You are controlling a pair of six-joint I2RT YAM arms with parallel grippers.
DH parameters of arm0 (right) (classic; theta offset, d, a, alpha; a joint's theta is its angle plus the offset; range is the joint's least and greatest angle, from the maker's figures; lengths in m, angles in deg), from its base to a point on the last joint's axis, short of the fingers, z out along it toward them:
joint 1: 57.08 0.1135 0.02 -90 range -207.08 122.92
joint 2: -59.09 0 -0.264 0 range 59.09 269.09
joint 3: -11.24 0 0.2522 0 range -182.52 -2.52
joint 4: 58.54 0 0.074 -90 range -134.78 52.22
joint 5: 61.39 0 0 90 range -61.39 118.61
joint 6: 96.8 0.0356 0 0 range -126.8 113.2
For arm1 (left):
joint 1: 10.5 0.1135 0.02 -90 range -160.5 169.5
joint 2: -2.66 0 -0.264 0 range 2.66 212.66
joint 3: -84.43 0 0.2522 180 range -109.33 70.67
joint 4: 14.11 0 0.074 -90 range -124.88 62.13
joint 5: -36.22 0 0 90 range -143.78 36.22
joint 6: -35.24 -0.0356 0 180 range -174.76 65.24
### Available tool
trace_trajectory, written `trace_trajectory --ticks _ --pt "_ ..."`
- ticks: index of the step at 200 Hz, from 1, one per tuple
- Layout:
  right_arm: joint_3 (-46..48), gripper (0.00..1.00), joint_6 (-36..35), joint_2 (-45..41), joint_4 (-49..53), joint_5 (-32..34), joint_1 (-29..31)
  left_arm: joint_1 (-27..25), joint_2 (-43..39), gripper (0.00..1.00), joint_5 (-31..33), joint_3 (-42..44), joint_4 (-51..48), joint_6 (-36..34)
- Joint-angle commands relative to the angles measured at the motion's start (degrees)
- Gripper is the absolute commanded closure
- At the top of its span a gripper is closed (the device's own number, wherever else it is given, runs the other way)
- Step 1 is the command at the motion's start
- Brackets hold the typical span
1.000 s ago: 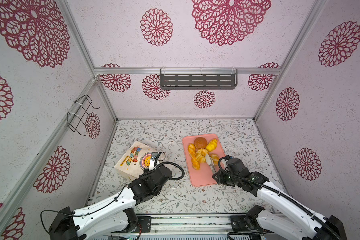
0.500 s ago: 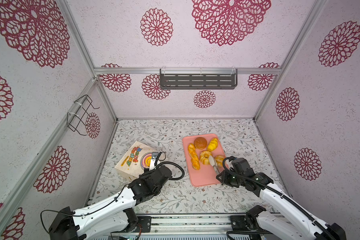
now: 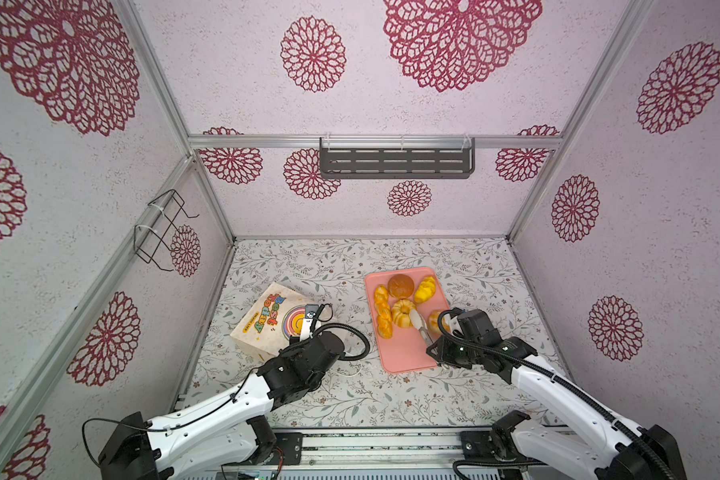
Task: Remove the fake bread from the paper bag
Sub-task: 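Lower the ring bread onto the tray beside the twisted bread, open tongs, then carry the open tongs with the right gripper back into the bag mouth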
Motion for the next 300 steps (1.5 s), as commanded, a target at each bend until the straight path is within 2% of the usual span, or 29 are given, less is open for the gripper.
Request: trace_trajectory --ticks 1,20,80,145,173,197,216,235,256,300 --pt "-2.97 0.69 -2.28 -1.07 -0.24 0.66 0.08 0.98 0.46 1.0 -0.6 -0.73 1.1 0.0" --pt "-3.29 0.66 -2.46 -2.26 1.11 1.41 0.08 1.0 0.68 1.0 -0.51 -0.68 1.27 -0.09" --pt "-3.73 0.65 -2.72 -6.41 5.44 2.24 0.06 1.0 0.51 1.0 -0.8 -0.72 1.02 -0.37" --pt "-6.46 0.65 -1.75 -15.4 12.37 -2.46 1.72 0.96 -2.62 1.0 -3.9 0.12 1.17 -3.22" --pt "-5.24 0.66 3.91 -19.83 10.08 -2.94 8.07 0.96 -4.18 1.0 -5.33 1.25 2.4 -5.61" --pt "-1.53 0.67 11.5 -20.94 1.96 1.24 20.36 0.83 -4.81 1.0 -6.75 1.81 2.99 -6.63" --pt "1.0 0.67 15.27 -18.68 -5.69 5.38 29.35 0.83 -5.44 1.0 -7.98 2.33 3.79 -7.19" --pt "1.06 0.67 15.48 -12.98 -11.72 7.82 35.83 0.78 -6.62 1.0 -9.66 3.22 5.25 -8.03" --pt "0.48 0.67 14.7 -6.88 -18.11 7.89 38.86 0.78 -8.02 1.0 -11.43 3.91 5.92 -9.11" --pt "0.99 0.67 14.06 3.14 -31.13 3.3 39.1 0.63 -10.58 1.0 -14.49 4.99 6.8 -11.9"
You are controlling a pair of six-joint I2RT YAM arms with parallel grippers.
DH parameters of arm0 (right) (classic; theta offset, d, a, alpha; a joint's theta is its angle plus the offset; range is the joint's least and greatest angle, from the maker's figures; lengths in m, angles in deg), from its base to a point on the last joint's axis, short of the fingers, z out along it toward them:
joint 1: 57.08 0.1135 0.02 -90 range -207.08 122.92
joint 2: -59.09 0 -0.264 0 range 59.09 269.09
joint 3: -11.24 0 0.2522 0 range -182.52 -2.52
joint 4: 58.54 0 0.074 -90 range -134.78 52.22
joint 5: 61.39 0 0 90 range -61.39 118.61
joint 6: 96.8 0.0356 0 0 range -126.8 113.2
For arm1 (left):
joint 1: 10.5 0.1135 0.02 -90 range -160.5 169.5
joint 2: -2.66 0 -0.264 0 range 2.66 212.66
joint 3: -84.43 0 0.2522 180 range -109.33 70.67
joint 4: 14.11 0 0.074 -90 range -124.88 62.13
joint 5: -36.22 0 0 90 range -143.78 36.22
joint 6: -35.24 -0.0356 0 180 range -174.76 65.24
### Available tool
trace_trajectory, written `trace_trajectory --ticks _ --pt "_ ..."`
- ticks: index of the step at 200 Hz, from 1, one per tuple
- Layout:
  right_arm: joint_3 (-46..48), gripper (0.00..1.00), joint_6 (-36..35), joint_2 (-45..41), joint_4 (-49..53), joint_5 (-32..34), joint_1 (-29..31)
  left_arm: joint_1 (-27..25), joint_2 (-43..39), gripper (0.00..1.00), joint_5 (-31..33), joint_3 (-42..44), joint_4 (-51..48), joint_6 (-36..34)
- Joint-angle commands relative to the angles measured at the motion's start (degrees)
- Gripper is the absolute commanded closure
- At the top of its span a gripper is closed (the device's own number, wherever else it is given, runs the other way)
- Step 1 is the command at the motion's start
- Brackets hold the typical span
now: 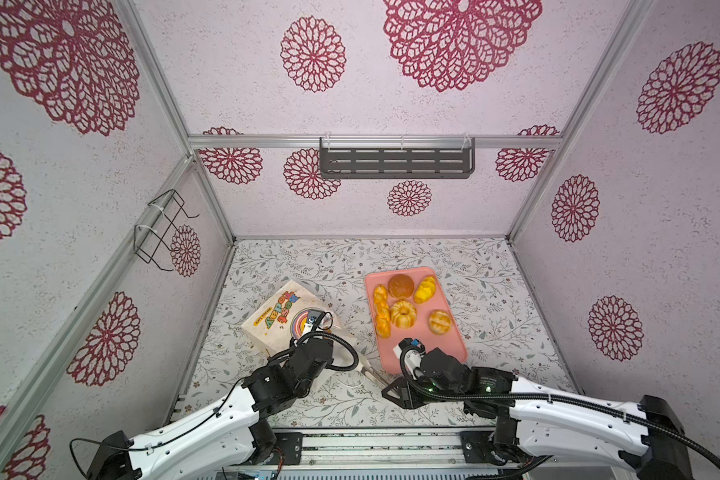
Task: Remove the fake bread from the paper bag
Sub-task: 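Carry the open tongs with the right gripper back into the bag mouth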
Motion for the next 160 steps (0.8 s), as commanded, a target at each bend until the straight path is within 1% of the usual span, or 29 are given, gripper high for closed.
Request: trace_trajectory --ticks 1,32,56,84,103,160 --pt "-0.75 0.67 0.2 3.28 -13.12 -1.58 0.2 0.58 -1.48 1.0 -3.33 0.64 2.85 -2.31" --pt "-0.7 0.67 0.96 8.31 -20.39 -3.66 0.18 0.57 -2.13 1.0 -5.0 0.85 3.5 -3.81" --pt "-1.69 0.67 1.68 11.44 -21.81 -2.46 -0.1 0.52 -2.13 1.0 -5.3 1.51 4.02 -3.75" --pt "-1.21 0.66 6.97 14.18 -25.84 2.73 -0.85 0.39 -2.12 1.0 -5.63 2.25 4.64 -2.59" --pt "-1.62 0.65 9.3 16.03 -28.83 4.95 -0.82 0.27 -1.75 1.0 -5.59 2.14 4.53 -2.12" --pt "0.87 0.61 17.43 18.56 -38.44 6.86 -0.66 0.21 0.24 1.0 -3.93 0.17 3.93 -3.09"
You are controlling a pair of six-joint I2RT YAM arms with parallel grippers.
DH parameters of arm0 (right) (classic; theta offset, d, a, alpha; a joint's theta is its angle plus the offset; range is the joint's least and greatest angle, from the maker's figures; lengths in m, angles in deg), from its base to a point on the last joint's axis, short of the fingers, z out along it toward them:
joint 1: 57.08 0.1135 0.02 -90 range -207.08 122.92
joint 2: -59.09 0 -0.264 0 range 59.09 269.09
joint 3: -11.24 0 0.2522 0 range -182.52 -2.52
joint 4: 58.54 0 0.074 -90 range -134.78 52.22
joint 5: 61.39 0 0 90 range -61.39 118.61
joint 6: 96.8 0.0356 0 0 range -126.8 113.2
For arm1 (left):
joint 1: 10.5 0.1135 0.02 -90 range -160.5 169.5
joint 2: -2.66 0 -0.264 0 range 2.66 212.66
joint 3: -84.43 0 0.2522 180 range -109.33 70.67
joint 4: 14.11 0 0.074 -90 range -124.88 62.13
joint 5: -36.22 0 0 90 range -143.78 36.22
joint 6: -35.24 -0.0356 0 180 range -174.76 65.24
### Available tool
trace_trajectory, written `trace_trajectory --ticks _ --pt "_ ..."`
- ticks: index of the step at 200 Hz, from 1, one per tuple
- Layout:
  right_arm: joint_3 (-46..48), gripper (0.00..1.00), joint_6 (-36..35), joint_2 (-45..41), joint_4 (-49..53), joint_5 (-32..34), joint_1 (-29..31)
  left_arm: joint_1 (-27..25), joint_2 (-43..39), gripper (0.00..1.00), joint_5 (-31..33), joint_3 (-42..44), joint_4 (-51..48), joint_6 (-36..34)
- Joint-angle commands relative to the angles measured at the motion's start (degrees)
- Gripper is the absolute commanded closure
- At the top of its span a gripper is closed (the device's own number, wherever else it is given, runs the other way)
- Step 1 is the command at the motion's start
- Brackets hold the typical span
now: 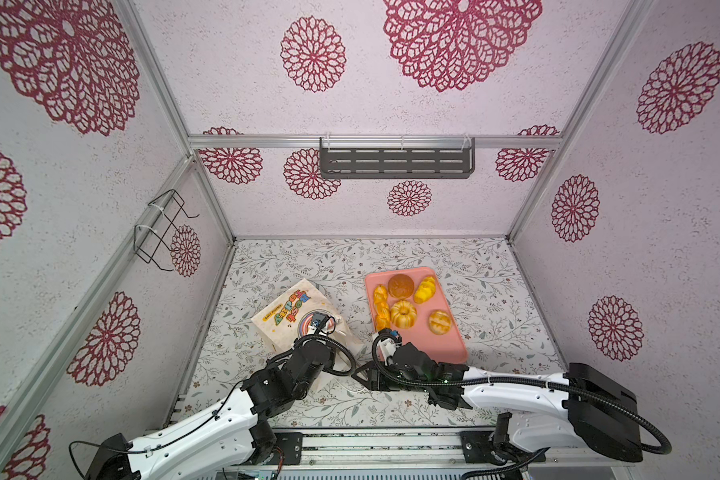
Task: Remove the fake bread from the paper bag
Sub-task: 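Carry the open tongs with the right gripper back into the bag mouth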
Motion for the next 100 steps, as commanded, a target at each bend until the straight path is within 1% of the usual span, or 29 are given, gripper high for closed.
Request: trace_trajectory --ticks 1,19,36,52,86,100 --pt "0.7 0.61 5.08 -0.16 -9.14 2.53 -0.08 0.21 0.5 1.0 0.8 -1.52 1.36 -0.34" --pt "1.19 0.6 6.47 -0.16 -10.53 2.54 0.35 0.21 0.75 1.0 1.66 -1.65 1.49 0.18" --pt "0.05 0.59 5.08 -0.16 -7.49 2.34 0.71 0.22 1.02 1.0 2.35 -1.6 1.55 0.8" --pt "-2.35 0.59 0.66 -0.24 -1.07 1.79 0.89 0.23 1.2 1.0 2.54 -1.66 1.38 1.07" --pt "-8.03 0.62 -13.16 -0.31 14.43 0.71 1.02 0.25 1.12 1.0 2.67 -1.77 1.12 1.42" --pt "-8.89 0.62 -17.61 -0.74 18.38 1.21 1.07 0.21 1.19 1.0 2.55 -1.96 1.03 1.73"
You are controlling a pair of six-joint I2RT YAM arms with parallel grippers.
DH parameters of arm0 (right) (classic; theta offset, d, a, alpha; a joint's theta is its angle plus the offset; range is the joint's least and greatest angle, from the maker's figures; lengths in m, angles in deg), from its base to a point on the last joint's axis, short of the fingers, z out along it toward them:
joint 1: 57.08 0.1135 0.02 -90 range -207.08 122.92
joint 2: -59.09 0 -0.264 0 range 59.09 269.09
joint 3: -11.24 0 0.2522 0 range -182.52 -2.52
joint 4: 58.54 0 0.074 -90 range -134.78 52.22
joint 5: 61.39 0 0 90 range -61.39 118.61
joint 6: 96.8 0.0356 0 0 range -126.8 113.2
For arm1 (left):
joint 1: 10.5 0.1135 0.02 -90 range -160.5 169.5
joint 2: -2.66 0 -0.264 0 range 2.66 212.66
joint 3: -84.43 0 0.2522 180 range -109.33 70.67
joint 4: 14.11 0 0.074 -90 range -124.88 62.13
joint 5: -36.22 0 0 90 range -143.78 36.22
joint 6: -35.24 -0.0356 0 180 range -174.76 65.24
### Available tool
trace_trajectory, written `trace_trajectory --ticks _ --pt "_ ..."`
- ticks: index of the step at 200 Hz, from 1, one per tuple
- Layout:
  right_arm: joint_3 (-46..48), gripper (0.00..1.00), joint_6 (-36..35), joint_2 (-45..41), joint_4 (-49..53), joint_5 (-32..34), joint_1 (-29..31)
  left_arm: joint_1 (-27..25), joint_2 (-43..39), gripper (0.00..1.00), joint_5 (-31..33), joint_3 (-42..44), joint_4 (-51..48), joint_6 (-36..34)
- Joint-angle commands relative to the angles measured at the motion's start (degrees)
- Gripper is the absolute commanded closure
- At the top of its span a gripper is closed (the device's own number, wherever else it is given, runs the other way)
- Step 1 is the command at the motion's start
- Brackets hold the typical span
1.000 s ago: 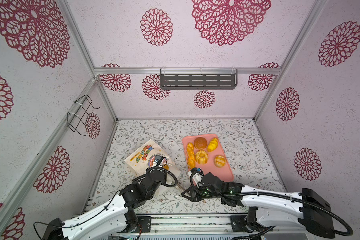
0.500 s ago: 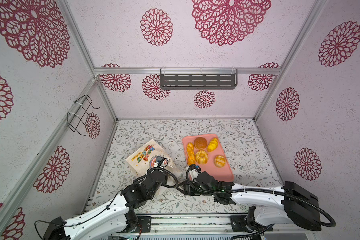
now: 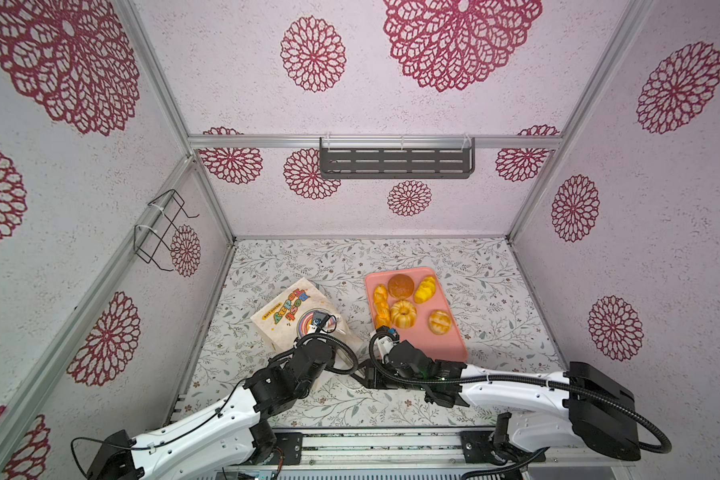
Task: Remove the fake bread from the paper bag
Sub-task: 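Carry the open tongs with the right gripper back into the bag mouth, then push the tongs deeper into the bag toward the oval yellow bread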
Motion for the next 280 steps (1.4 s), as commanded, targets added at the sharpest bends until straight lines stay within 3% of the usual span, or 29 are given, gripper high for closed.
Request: trace_trajectory --ticks 1,55,141,241,280 --pt "-3.5 0.62 -12.14 -1.22 8.78 0.14 0.35 0.21 0.15 1.0 0.56 -1.75 0.61 1.27" --pt "-6.44 0.62 -23.88 -0.14 16.81 4.92 0.04 0.21 2.16 1.0 -0.77 -3.24 -0.39 1.95" --pt "-10.62 0.62 -28.59 1.45 22.0 7.77 -2.91 0.21 3.71 1.0 -2.59 -3.62 0.15 2.78" --pt "-10.65 0.61 -28.69 6.48 12.51 -1.82 -10.26 0.21 4.81 1.0 -3.91 -4.08 1.62 1.91" --pt "-7.34 0.61 -21.29 7.37 5.51 -7.98 -10.19 0.21 5.08 1.0 -3.5 -3.9 2.29 1.95"
